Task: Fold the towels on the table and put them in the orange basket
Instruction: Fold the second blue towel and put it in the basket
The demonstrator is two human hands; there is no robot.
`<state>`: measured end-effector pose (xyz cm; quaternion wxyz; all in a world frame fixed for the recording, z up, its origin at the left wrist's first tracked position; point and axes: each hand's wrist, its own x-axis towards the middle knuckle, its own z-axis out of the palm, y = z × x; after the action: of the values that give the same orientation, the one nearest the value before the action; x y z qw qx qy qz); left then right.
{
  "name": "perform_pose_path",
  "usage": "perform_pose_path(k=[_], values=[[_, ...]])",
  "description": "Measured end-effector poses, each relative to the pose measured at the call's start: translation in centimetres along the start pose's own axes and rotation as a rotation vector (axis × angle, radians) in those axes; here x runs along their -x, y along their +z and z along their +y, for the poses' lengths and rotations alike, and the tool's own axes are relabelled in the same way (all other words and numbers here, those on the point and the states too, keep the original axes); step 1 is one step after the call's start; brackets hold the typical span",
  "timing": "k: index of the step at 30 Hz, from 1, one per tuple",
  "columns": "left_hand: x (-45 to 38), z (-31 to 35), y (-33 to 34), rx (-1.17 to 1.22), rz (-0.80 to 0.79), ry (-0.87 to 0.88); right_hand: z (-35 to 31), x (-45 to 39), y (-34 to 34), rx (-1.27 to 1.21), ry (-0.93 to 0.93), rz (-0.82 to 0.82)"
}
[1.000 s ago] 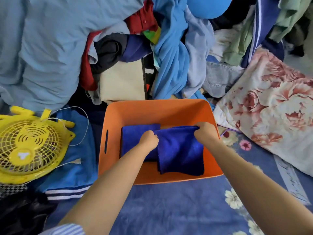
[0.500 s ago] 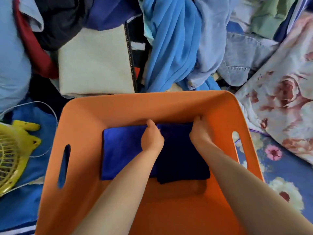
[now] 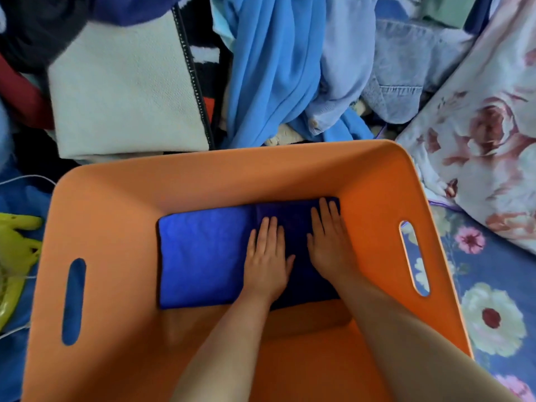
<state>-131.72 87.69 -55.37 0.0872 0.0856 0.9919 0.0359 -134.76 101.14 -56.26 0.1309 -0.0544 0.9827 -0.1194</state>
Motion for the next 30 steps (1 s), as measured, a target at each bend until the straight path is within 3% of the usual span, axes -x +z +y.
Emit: perform_pose_path(k=[3, 9, 15, 18, 23, 30], values=[[-1.2, -0.8, 1.8, 0.067, -0.137, 0.022, -0.1, -0.9, 0.6, -0.042, 0.042, -0.045], [-2.2, -0.6, 3.2, 0.135, -0.158, -0.020, 0.3, -1.7, 1.7, -0.059, 0.074, -0.103], [-2.4, -0.1, 0.2, 0.066, -0.278, -0.036, -0.3, -1.4, -1.3, -0.014, 0.066, -0.270], [-2.5, 0.2, -3.6, -0.025, -0.191, -0.005, -0.7, -0.7, -4.7, 0.018, 0.054, -0.297], [-0.1, -0.1, -12.7, -0.110, -0.099, -0.064, -2.2, 2.6, -13.1, -0.067, -0.017, -0.142], [6.3, 1.1, -26.6, -0.165, 0.039, -0.141, -5.6, 10.0, -25.0, 0.017, -0.203, 0.036]])
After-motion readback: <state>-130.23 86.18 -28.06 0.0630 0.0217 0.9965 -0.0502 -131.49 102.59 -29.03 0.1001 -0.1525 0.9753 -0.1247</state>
